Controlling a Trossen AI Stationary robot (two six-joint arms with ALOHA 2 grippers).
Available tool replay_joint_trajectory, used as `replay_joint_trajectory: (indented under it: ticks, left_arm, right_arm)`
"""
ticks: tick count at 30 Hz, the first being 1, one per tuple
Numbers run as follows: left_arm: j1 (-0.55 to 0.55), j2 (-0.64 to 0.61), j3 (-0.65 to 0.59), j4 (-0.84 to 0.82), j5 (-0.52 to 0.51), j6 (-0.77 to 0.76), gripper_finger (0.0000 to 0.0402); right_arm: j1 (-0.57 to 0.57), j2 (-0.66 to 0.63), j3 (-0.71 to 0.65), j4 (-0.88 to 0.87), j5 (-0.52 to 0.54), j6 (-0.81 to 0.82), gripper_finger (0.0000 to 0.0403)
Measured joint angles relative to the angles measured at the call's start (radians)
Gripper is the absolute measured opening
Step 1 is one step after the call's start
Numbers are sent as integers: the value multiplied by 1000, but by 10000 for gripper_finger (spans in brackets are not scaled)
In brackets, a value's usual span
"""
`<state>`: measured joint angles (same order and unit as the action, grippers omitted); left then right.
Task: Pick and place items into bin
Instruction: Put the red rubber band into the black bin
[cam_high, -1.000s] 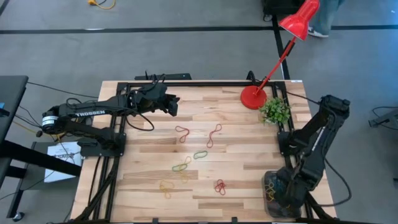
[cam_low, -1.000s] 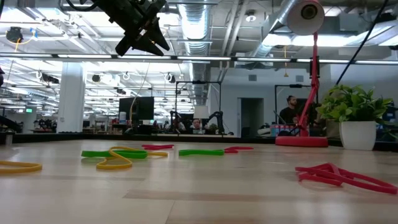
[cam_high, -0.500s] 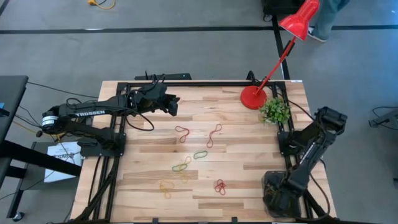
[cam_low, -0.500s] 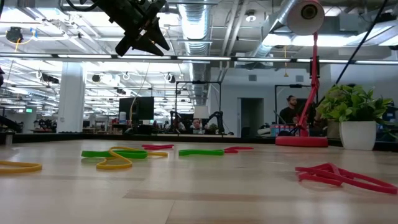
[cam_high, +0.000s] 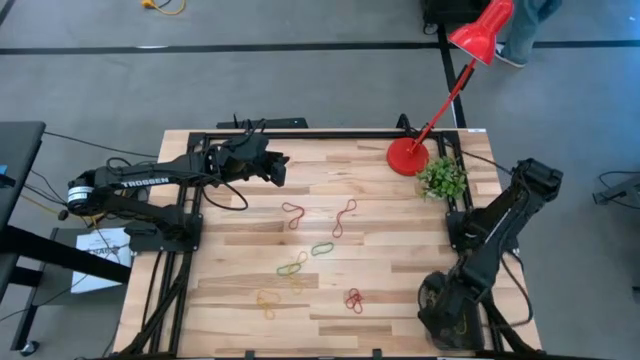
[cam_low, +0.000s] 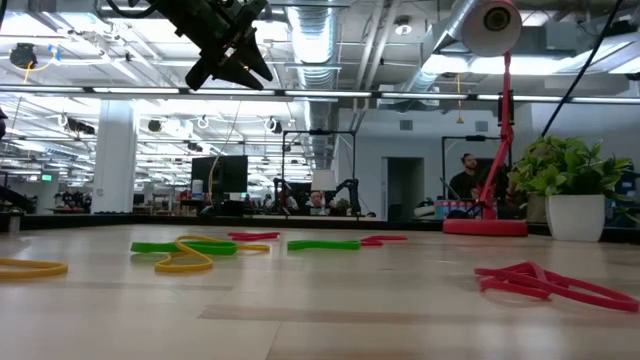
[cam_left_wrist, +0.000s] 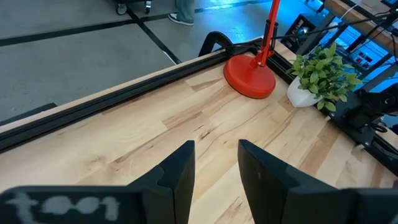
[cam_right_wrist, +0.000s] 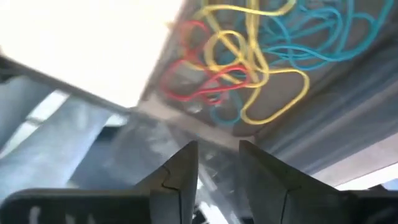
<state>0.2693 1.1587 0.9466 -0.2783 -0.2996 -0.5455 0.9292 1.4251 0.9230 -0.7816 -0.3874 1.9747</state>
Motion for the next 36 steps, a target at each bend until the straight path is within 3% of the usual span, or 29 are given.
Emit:
replay_joint_trajectory:
  ticks: [8,15,21,25,30,36]
  left_arm:
    - [0,0,0,-1,14,0,112]
    - [-7,39,2,-39,154,-20,112]
    - [-37,161,1,-111,164,-50,112]
    - [-63,282,1,-137,187,-50,112]
    - [-96,451,1,-120,310,-35,112]
    - [-114,597,0,-100,300,-18,112]
  right_arm:
    - [-150,-139,0,-129,46,-193,113]
    - [-335,-179,0,-187,351,-398,113]
    - [-530,-176,0,-129,567,-576,113]
    - [-654,-176,0,-65,584,-683,113]
    - [-768,-176,0,29,584,-806,113]
    - [-840,-176,0,133,575,-907,113]
